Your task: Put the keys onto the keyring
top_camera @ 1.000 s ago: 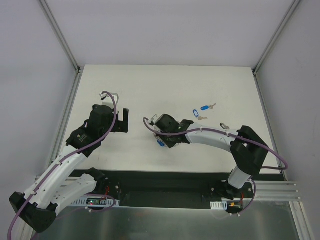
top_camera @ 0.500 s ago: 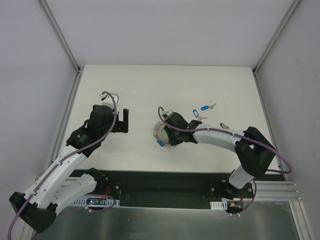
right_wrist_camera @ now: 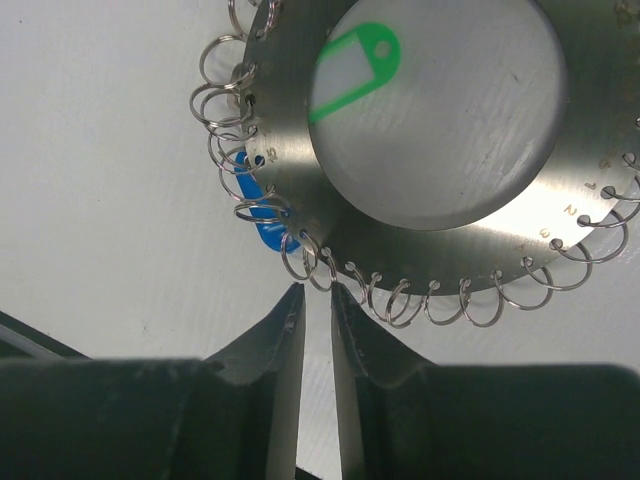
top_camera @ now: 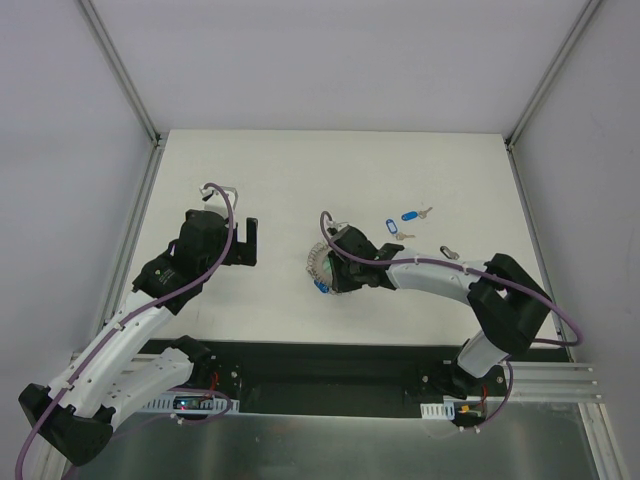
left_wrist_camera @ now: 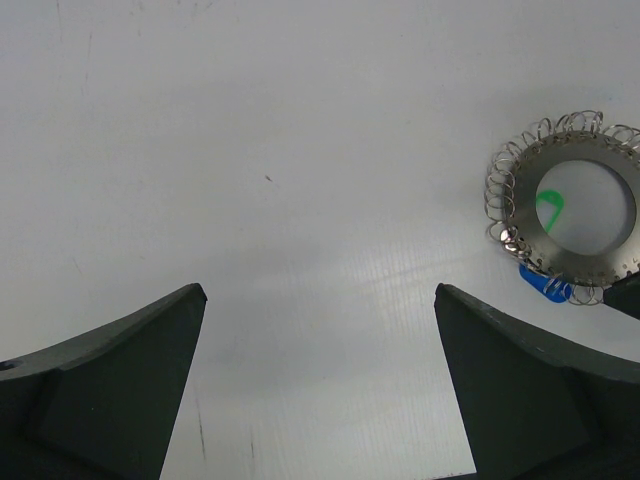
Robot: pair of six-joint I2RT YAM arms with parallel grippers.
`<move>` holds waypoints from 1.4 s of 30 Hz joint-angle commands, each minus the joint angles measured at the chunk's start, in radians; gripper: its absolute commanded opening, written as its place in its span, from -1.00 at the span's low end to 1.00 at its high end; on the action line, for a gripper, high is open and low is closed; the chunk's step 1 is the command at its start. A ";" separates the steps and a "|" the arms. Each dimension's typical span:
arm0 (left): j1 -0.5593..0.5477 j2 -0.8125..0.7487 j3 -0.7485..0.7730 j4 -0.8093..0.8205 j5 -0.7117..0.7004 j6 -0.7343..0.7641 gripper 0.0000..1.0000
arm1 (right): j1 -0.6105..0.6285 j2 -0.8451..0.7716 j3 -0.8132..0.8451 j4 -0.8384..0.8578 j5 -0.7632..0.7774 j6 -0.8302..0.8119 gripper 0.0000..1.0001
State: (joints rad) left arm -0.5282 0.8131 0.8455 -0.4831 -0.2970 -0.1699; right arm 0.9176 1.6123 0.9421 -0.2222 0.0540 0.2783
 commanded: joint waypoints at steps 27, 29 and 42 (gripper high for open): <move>0.013 -0.008 -0.005 0.028 0.002 0.013 0.98 | -0.006 0.058 -0.040 0.083 0.030 0.104 -0.61; 0.013 -0.008 -0.003 0.024 0.004 0.013 0.98 | -0.005 0.057 -0.045 0.087 0.033 0.101 -0.63; 0.013 -0.008 -0.005 0.026 0.002 0.017 0.98 | -0.003 0.037 -0.046 0.095 0.064 0.076 -0.98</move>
State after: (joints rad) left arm -0.5282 0.8131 0.8440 -0.4828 -0.2962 -0.1699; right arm 0.9165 1.6638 0.9031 -0.1322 0.0826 0.3630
